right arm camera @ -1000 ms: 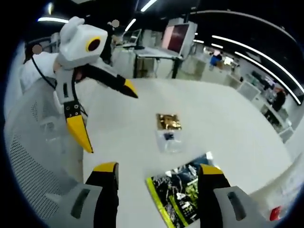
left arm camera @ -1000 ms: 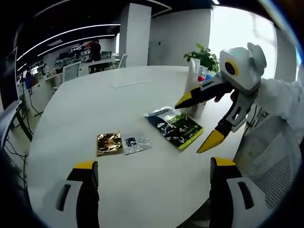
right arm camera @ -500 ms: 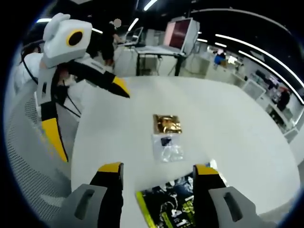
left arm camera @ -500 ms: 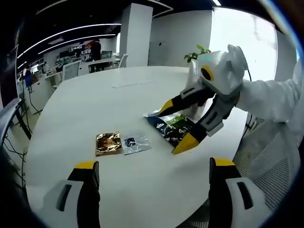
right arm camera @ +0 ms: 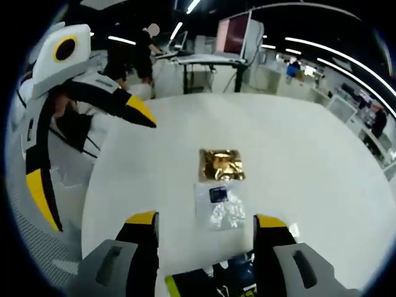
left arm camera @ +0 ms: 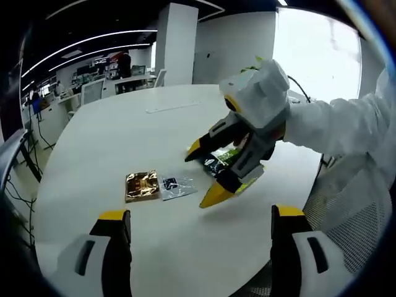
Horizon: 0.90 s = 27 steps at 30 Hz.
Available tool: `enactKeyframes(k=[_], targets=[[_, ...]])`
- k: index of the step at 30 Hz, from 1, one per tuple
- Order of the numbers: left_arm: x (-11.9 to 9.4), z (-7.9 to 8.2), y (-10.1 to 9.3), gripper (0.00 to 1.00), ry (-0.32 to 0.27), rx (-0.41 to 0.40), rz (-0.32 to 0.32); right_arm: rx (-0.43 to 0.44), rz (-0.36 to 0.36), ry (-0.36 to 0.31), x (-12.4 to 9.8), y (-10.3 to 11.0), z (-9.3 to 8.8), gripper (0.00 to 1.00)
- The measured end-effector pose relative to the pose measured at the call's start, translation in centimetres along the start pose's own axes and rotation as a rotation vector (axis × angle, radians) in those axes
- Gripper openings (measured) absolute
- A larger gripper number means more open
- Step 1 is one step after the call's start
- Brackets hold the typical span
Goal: Arrange the skincare products in the storage area until every visible bottle or jar stands upright without overlapping.
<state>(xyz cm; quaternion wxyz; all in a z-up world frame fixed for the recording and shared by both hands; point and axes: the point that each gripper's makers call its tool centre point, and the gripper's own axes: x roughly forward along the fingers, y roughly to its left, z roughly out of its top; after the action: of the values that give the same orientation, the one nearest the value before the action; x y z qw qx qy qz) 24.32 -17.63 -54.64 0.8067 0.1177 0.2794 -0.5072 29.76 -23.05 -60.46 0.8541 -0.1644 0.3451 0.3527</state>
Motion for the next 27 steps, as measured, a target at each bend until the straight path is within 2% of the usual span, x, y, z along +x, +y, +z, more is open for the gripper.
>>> enactKeyframes(k=[11, 22, 27], targets=[[0.0, 0.2, -0.4, 0.88, -0.003, -0.004, -0.012, -0.017, 0.018, 0.027, 1.4, -1.0, 0.3, 0.47], [0.1, 0.0, -0.3, 0.87, 0.007, -0.004, -0.015, -0.032, 0.041, 0.050, 2.5, -1.4, -0.3, 0.46], [0.2, -0.3, -0.3, 0.86, 0.017, -0.006, -0.017, -0.033, 0.056, 0.048, 2.4, -1.2, -0.2, 0.39]])
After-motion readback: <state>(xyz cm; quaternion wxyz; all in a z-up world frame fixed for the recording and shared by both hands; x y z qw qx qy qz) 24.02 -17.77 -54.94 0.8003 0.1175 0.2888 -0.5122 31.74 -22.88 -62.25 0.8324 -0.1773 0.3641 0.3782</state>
